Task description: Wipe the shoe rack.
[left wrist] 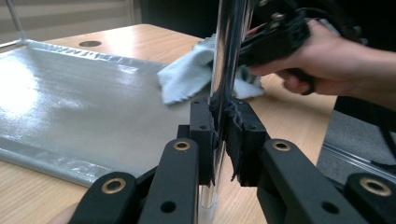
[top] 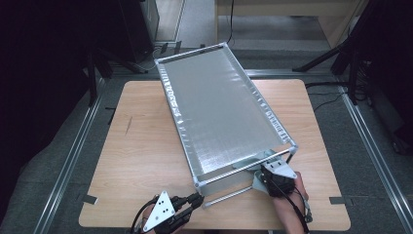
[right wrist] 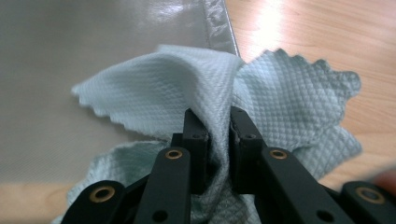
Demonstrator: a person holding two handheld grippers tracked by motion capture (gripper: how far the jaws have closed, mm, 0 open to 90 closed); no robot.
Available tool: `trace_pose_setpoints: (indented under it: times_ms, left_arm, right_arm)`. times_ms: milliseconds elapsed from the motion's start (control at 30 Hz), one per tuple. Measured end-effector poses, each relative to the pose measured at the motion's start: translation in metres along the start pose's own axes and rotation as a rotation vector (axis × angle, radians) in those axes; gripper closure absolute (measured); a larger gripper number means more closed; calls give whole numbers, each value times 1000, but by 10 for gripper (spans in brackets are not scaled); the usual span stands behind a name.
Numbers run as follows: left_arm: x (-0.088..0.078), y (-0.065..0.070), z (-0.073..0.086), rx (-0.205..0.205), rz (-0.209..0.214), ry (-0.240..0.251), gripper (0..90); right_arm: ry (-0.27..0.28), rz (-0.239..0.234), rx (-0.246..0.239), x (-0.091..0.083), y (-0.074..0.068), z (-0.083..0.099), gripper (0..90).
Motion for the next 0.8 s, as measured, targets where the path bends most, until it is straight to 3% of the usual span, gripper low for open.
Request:
trace_pose_setpoints:
  times_ms: [33, 200, 367, 700, 733, 800]
  left_arm:
    - [0, 0, 0, -2, 2, -1, 812]
    - [-1, -2, 0, -13, 11, 1, 811]
    - [0, -2, 0, -20, 11, 3, 811]
    - [1, -1, 1, -11, 8, 10, 812]
    - [1, -1, 1, -14, 12, 12, 812]
    - [1, -2, 1, -17, 18, 15, 811]
  right_arm:
    - [-21, 13, -15, 12, -5, 2, 810]
    - [-47, 4, -18, 19, -15, 6, 834]
    - [-61, -87, -34, 15, -39, 10, 839]
    - [-57, -351, -137, 3, -111, 12, 835]
    - [-51, -406, -152, 1, -122, 13, 835]
    - [-51, -425, -158, 0, -126, 13, 835]
Point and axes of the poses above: each handheld gripper's, and its own axes: x roughly forward along the jaws, z roughly out of its underside, y roughly to its right, the point moved 4 cm from there along x, roughly forward along the jaws, and after that the axes turned 3 degrees about x, right-handed, at the moved point
